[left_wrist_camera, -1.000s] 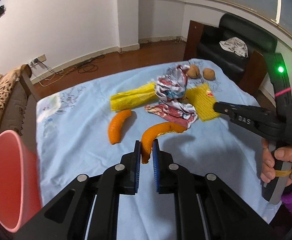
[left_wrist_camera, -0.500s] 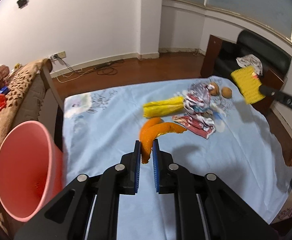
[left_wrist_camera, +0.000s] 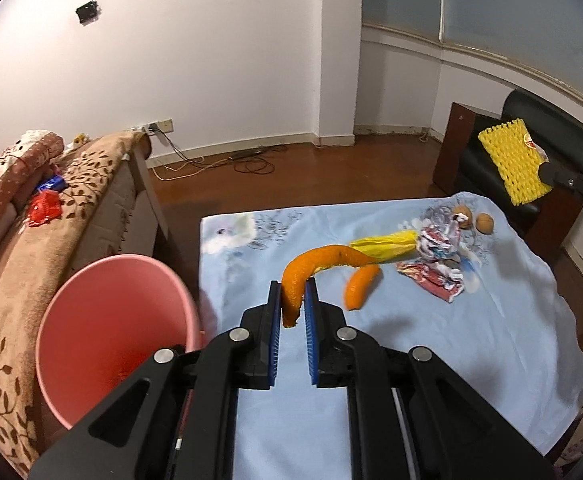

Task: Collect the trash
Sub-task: 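Carry the orange peel and yellow net over the pink bucket and open both grippers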

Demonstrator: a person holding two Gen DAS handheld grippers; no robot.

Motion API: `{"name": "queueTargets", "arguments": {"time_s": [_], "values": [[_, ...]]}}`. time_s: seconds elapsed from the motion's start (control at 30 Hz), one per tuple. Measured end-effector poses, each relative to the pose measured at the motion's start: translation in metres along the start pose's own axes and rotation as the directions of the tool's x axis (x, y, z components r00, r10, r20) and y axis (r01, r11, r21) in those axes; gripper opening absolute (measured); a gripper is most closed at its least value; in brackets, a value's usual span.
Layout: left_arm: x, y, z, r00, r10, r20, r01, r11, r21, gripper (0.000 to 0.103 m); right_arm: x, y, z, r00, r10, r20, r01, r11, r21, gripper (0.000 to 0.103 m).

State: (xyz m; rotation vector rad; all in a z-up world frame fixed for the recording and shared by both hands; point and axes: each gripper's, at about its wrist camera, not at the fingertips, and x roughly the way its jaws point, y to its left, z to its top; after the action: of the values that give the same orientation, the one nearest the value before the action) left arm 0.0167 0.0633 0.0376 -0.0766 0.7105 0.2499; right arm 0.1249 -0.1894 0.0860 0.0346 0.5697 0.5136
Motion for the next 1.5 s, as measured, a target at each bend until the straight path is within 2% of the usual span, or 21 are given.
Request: {"name": "queueTargets", "arguments": {"time_s": [0.23, 0.4, 0.6, 0.8, 1.1, 1.5], "values": [[-0.015, 0.038, -0.005, 0.997, 0.064, 0.031, -0.064, 0.998, 0.006, 0.011, 0.011, 0.063, -0.006, 0.996, 0.085, -0.032, -0.086, 0.996, -0.028, 0.007], [-0.017, 0.071, -0.013, 0.995, 0.092, 0.035, -0.09, 0.995, -0.043, 0.011, 0.029, 0.131, -0.018, 0.987, 0.135, -0.092, -0.146, 0.981, -0.127, 0.007], [-0.02, 0.11, -0.023, 0.983, 0.173, 0.06, -0.168, 0.982, -0.092, 0.011, 0.049, 0.205, -0.032, 0.976, 0.155, -0.155, -0.192, 0.948, -0.256, 0.007], [-0.019, 0.143, -0.032, 0.968, 0.242, 0.065, -0.234, 0.965, -0.116, 0.011, 0.072, 0.256, -0.045, 0.968, 0.145, -0.206, -0.208, 0.922, -0.327, 0.007], [-0.01, 0.178, -0.041, 0.952, 0.302, 0.055, -0.295, 0.95, -0.107, 0.011, 0.103, 0.292, -0.066, 0.952, 0.113, -0.286, -0.212, 0.915, -0.343, 0.007], [0.013, 0.203, -0.044, 0.948, 0.319, 0.015, -0.316, 0.943, -0.103, 0.011, 0.127, 0.31, -0.077, 0.944, 0.082, -0.32, -0.198, 0.915, -0.351, 0.007]]}}
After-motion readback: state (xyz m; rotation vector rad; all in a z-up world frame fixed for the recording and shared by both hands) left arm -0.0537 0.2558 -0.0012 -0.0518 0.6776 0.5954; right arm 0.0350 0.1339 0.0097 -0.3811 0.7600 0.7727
